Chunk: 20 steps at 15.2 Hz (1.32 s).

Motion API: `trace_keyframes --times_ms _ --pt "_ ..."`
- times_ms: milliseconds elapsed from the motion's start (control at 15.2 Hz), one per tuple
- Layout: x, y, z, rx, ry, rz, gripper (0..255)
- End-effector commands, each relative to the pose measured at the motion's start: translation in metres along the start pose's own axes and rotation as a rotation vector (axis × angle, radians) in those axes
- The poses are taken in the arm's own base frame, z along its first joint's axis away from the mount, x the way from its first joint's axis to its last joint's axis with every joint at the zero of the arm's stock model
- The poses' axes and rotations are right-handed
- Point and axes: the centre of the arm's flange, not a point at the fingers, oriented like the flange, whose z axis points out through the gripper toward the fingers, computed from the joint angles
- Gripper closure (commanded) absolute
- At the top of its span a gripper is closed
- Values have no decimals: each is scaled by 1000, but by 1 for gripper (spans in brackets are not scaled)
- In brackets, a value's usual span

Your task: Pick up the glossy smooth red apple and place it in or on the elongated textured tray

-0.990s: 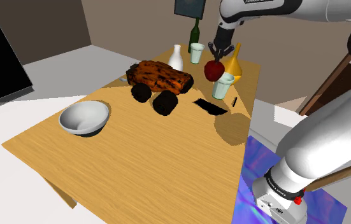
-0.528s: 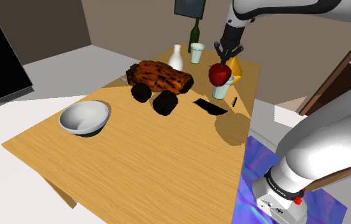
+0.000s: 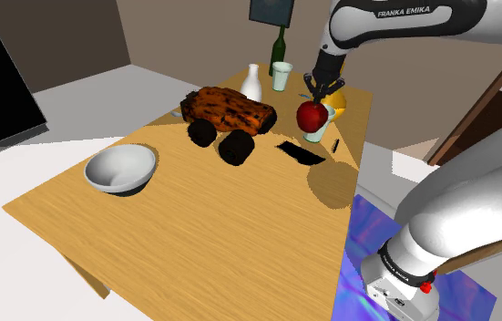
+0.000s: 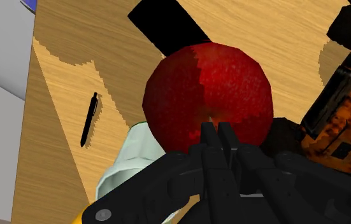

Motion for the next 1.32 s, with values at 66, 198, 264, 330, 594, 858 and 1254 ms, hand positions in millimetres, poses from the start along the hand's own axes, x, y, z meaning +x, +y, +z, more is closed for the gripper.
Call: trace_keyframes --times_ms 66,198,264,330,594,858,1254 --pt "-2 0 16 0 1 0 255" --pt "-3 0 27 0 1 0 255" --pt "-4 0 32 0 1 0 255" --pt "-4 0 37 0 1 0 255" --pt "-7 0 58 0 1 0 255" --pt "-9 -1 79 0 1 0 255" --pt "-11 -1 96 0 1 0 255"
